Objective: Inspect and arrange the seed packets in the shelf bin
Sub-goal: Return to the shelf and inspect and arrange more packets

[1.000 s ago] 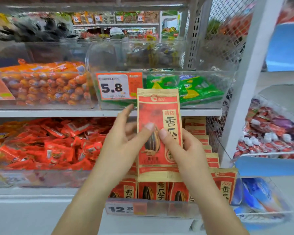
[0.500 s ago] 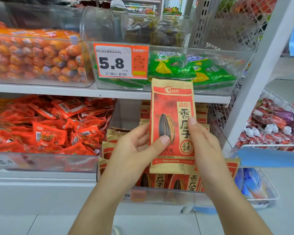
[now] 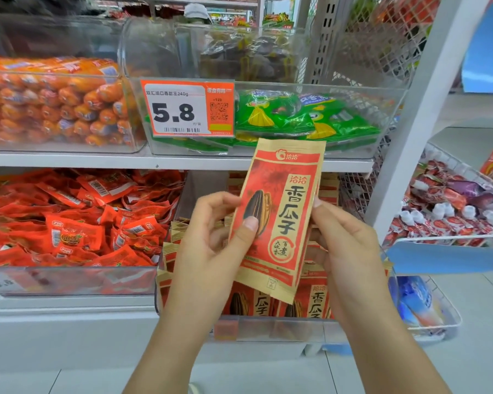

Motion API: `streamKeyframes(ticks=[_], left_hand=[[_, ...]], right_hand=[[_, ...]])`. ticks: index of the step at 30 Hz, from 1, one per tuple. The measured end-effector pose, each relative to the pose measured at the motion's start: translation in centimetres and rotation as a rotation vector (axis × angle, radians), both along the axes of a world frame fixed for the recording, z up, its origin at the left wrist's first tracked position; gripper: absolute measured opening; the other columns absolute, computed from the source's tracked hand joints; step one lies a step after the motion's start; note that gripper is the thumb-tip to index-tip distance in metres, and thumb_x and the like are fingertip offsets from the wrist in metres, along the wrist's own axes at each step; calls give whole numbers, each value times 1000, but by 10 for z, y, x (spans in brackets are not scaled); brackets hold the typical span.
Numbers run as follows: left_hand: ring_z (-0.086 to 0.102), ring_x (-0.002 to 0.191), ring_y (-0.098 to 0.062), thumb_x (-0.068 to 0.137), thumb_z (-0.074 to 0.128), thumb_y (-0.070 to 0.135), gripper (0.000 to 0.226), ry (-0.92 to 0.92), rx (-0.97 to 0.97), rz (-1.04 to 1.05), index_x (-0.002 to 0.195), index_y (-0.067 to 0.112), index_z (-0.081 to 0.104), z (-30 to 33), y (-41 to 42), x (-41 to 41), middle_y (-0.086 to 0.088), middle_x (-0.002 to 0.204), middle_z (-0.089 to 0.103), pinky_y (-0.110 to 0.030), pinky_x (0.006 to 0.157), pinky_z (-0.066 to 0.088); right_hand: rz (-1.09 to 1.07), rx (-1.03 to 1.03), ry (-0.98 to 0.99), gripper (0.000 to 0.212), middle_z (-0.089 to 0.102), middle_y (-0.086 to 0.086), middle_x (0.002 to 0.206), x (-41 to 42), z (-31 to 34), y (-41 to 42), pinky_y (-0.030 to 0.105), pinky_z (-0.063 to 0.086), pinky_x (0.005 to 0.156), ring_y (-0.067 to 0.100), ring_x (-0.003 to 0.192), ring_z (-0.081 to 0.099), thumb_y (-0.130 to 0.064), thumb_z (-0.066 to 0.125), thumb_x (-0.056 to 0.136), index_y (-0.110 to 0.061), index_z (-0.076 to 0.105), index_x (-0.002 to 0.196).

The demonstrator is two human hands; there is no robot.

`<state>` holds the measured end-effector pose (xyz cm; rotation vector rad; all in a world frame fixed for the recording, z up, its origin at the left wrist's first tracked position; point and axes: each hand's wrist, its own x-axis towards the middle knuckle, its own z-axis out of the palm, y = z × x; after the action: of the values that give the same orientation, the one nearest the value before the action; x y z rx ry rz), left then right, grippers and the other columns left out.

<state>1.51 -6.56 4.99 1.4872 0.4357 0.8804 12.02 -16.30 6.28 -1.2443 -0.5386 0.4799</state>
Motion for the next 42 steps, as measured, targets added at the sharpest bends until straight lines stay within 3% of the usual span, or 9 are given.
streamKeyframes(ticks=[4,7,10,14,19,25,29,36,42], left_hand=[[67,80,-1,90,63,14,5,27,52,15,88,16,58,1,-7,3,7,91,70,-14,64,50],[67,76,-1,80,68,33,23,30,8,-8,91,15,57,6,-11,3,8,89,71,-14,62,50],[70,89,-10,73,80,49,39,72,33,-2,93,26,55,3,-9,2,11,103,72,-28,70,56],[66,103,-24,57,76,56,43,115,127,37,91,44,52,-7,-5,1,1,115,67,-49,86,54],[46,117,8,64,69,49,44,164,596,254,98,31,47,-7,-9,3,18,126,50,-6,90,34],[44,125,-5,68,68,45,43,164,788,205,99,30,42,-17,-17,5,16,139,42,-20,98,36],[44,126,-8,69,67,47,43,177,809,217,100,31,41,-17,-14,4,15,142,40,-29,98,40],[43,127,-5,70,66,47,42,185,803,226,100,31,42,-19,-9,3,13,144,41,-27,98,40],[44,126,2,68,67,50,46,165,650,192,105,34,46,-16,-16,4,24,138,42,-14,96,37]], right_hand=[[-81,-5,-124,28,77,1,87,-4,1,1,37,59,72,19,81,73,-34,61,83,-15,79,94],[-85,-1,-177,21,77,-2,84,-7,4,1,37,61,72,19,80,74,-31,63,83,-19,78,90],[-67,5,-159,14,76,-4,80,-8,4,3,30,61,65,11,72,72,-19,63,88,-19,77,85],[-42,-41,-185,20,76,-1,82,-10,3,5,42,57,71,16,77,70,-41,67,82,-24,78,82],[-60,0,-181,24,75,-2,85,-11,7,8,27,58,67,16,82,71,-44,76,71,-27,73,88],[-178,108,-6,6,70,-3,69,-7,10,8,31,57,64,14,68,67,-22,75,79,-22,70,74],[-163,132,70,29,57,0,57,-1,13,5,27,46,57,14,57,54,-34,67,81,-17,60,59],[-96,111,92,46,64,-5,60,2,11,3,22,53,61,6,60,61,-31,49,99,-20,74,62],[6,83,42,27,71,1,70,5,13,1,24,56,59,10,64,66,-37,60,82,-16,75,76]])
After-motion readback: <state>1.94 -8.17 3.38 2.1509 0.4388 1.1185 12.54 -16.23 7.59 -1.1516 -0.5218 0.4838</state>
